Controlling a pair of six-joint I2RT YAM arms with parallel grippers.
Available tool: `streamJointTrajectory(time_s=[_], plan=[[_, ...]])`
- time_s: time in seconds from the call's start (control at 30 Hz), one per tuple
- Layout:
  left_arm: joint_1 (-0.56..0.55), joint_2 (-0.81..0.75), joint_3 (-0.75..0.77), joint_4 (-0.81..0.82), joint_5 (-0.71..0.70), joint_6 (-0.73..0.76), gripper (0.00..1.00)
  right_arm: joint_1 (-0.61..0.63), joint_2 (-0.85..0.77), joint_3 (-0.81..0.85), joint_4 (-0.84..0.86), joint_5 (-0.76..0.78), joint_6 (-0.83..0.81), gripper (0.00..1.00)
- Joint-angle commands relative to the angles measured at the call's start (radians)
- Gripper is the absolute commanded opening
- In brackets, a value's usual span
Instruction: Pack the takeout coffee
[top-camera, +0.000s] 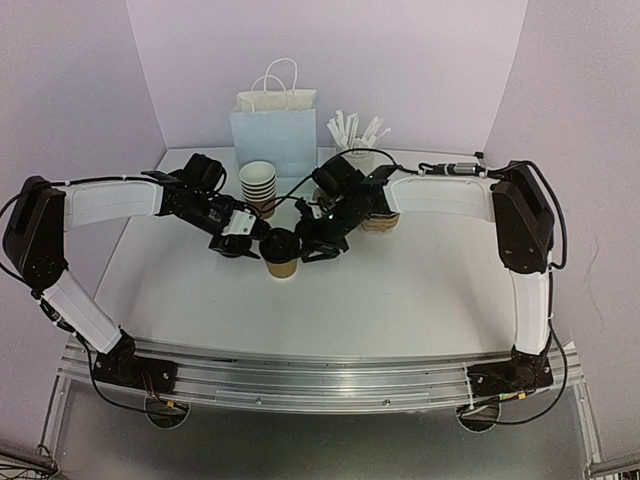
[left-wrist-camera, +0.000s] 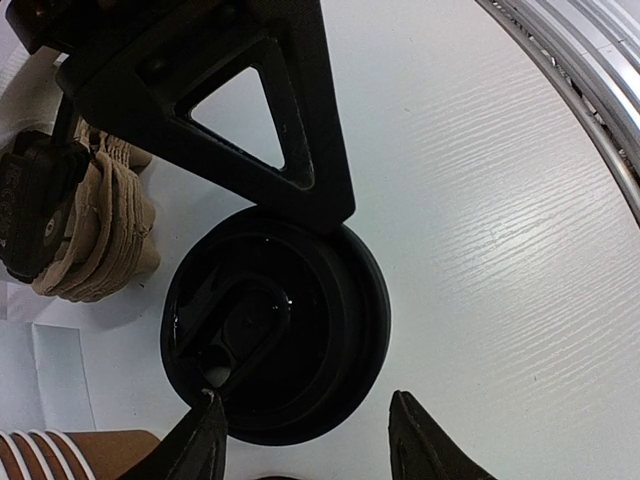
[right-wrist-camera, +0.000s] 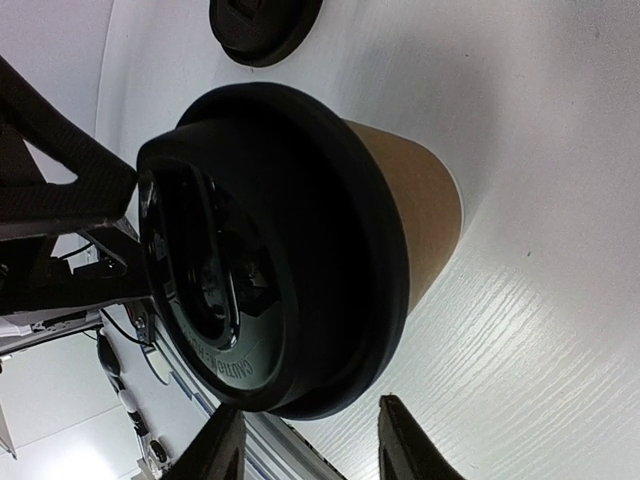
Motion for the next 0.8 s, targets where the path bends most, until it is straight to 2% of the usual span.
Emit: streamJointTrajectory(time_s=[0.0,0.3,0.67,0.77], plan=[[-0.005,0.017,0.016,-0.013,0.015,-0.015,0.54,-0.008,0.002,0.027,0.019,0.002,-0.001,0.37],[-0.005,0.026,0.013,-0.026,0.027,-0.011,0.51,-0.02,0.039,0.039,0.02,0.005,0.018,0.34],[-0.01,0.075,-0.009,-0.054,0.022,0.037,0.48,-0.046,0.078,-0.028,0.031,-0.02,0.086,0.29],[-0.009,0.094,-0.011,-0.08,0.004,0.043,0.45,-0.049,0.084,-0.06,0.031,-0.015,0.112,0.28]])
